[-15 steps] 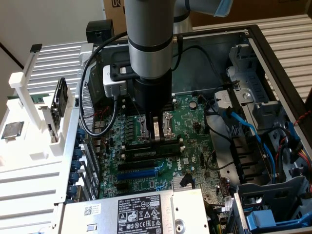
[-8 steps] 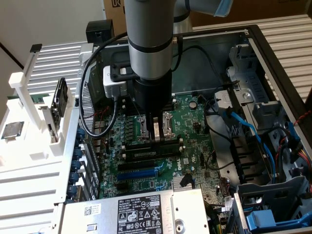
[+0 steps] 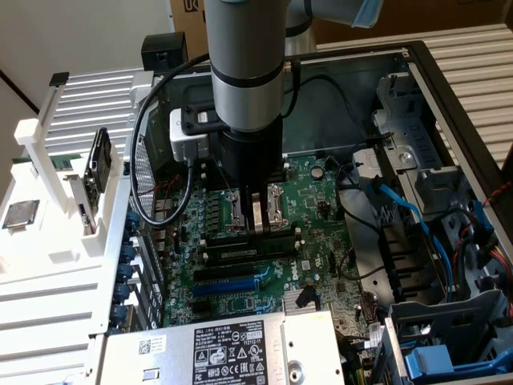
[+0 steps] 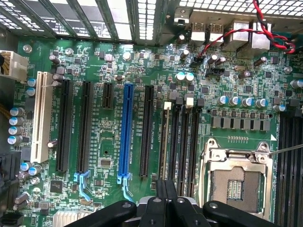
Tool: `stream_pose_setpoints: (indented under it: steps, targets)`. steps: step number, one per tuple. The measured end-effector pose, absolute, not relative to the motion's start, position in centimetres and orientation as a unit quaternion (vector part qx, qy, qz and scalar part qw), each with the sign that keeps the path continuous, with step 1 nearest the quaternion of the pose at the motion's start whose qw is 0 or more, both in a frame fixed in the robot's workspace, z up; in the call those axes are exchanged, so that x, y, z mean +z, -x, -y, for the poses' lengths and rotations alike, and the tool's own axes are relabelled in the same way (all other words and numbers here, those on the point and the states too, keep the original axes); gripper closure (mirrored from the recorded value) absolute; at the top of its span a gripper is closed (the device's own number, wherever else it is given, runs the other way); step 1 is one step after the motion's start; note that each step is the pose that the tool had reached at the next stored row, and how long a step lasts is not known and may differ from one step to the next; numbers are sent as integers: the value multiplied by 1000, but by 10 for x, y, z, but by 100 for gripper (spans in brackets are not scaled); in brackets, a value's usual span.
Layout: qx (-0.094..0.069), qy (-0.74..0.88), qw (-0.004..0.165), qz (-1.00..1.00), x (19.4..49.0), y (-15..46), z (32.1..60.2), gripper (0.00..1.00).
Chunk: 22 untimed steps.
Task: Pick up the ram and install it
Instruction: 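Press down the ram until it locks into place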
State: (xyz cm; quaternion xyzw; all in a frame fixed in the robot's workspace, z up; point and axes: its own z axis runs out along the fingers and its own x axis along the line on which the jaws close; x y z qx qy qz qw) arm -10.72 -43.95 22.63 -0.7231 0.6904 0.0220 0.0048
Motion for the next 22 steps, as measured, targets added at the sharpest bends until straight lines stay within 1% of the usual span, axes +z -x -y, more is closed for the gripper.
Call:
stream_pose_setpoints:
  steps: [12, 22]
  targets:
    - [23, 723, 6, -690, 228, 107, 439, 89]
    - [23, 723, 5, -690, 241, 107, 439, 89]
